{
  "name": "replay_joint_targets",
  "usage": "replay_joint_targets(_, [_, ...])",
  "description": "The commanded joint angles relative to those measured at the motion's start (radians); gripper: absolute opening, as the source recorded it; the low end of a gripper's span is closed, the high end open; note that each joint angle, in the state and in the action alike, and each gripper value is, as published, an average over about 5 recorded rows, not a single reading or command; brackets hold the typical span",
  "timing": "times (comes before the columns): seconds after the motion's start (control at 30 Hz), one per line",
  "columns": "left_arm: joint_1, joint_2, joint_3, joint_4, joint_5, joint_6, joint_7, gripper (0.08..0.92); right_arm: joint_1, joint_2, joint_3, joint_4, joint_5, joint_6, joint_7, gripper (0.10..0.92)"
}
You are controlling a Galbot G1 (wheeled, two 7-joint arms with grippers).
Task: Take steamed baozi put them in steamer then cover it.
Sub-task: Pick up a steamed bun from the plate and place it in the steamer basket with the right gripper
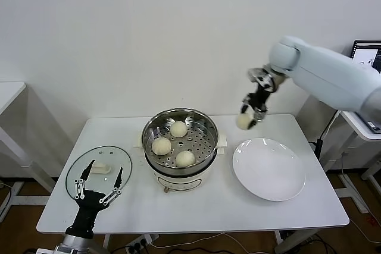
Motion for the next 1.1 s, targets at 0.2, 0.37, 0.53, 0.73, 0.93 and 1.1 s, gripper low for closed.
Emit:
replay_joint_targets(0.2, [-0.003,-0.002,0.007,-0.002,0.0,-0.004,0.0,0.823,0.065,0.318,-0.16,-0.003,0.134,-0.062,0.07,0.653])
replay_joint_targets(0.37, [-0.003,-0.001,0.0,-0.001,0.0,-0.007,0.001,0.823,-0.001,0.336,-0.172,-0.025,0.095,-0.069,0.105,0.653])
replay_joint_targets(0.53, [-0.004,-0.001,-0.002,-0.002,-0.001,-0.007,0.001,0.823,-0.051,0.345,-0.182,-0.05,0.069,-0.075,0.147,0.653])
replay_joint_targets(0.73, [-0.005,-0.001,-0.003,-0.001,-0.001,-0.009,0.001,0.823,-0.084,0.355,-0.18,-0.08,0.063,-0.077,0.185,0.653])
replay_joint_targets(0.93, [-0.004,-0.001,-0.005,-0.002,-0.001,-0.009,0.001,0.823,-0.104,0.361,-0.179,-0.102,0.037,-0.074,0.189,0.653])
replay_joint_targets(1.1, [-0.003,-0.002,-0.005,-0.001,-0.001,-0.01,0.001,0.823,-0.112,0.363,-0.177,-0.118,0.025,-0.071,0.189,0.653])
